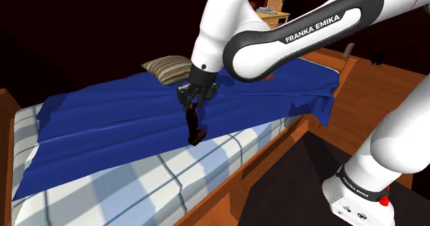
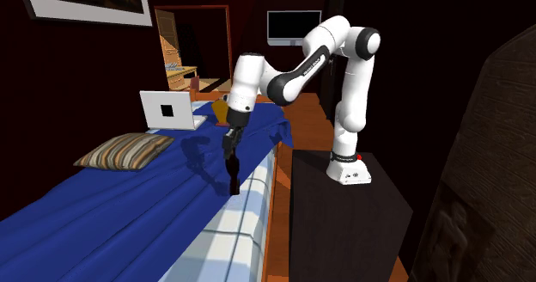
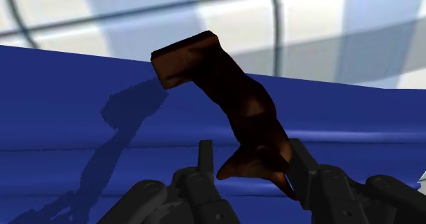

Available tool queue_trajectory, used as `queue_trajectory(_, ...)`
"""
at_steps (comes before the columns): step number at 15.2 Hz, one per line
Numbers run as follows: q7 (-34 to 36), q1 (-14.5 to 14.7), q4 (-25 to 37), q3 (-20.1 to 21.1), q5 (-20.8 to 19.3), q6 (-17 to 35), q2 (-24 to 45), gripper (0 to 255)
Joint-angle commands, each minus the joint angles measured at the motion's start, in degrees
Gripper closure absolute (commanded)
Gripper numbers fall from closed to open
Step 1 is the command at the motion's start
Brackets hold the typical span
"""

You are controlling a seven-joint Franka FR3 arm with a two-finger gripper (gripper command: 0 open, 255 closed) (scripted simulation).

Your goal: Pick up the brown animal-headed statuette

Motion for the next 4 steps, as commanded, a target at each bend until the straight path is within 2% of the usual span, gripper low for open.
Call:
queue_trajectory(1,-0.39,0.04,0.82,-0.08,0.64,-1.41,-0.73,255)
queue_trajectory(4,-0.65,0.04,1.39,-0.17,0.99,-2.29,-1.12,255)
